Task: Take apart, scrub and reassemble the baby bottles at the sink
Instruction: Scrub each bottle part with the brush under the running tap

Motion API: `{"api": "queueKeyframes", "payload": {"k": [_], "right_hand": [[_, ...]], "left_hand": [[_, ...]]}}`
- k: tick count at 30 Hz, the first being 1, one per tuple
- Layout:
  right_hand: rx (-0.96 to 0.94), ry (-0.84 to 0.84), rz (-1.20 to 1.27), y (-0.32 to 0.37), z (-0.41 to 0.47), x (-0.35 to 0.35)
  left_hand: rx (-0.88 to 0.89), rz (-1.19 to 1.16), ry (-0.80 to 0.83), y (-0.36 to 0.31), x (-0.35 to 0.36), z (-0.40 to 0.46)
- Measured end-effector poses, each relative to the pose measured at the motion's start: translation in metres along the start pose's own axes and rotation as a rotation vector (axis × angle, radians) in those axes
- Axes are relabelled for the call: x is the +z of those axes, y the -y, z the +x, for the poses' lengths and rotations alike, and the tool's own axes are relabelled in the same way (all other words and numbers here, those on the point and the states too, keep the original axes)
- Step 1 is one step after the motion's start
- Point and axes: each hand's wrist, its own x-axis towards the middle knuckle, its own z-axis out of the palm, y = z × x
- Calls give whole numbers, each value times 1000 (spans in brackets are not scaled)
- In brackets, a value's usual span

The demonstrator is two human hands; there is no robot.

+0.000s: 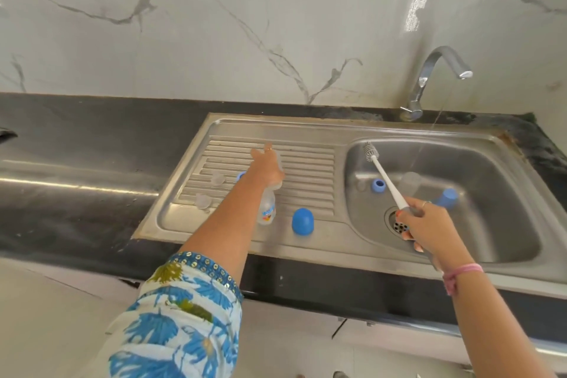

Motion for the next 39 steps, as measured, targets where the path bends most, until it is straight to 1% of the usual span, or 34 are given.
{"api": "queueKeyframes", "payload": {"k": [2, 4, 11, 16, 21, 24, 27, 30, 35, 37, 39], "right_hand": [[4, 10, 12, 0, -2, 4], [6, 13, 17, -2, -2, 6], [21, 7, 24, -9, -3, 5], [14, 6, 40, -12, -5, 2], [7, -3, 46, -12, -1, 1], [8, 2, 55, -13, 1, -1], [20, -3, 33, -16, 3, -9], [31, -44, -9, -19, 7, -22], [54, -94, -51, -32, 15, -54], [59, -112, -58, -40, 22, -69], [60, -116, -79, -48, 30, -84]], "left_hand": [[0, -28, 2, 9, 6, 2], [1, -45, -29, 12, 10, 5], [-44, 31, -18, 9, 0, 16], [-57, 35, -25, 8, -5, 19], [-46, -16, -41, 8, -9, 20], [-29, -36, -80, 2, -12, 20], [22, -43, -139, -10, -14, 18], [94, -3, -205, -27, -15, 15], [283, 98, -321, -73, -1, 3], [366, 152, -345, -95, 12, -3], [435, 175, -326, -116, 30, -8]]}}
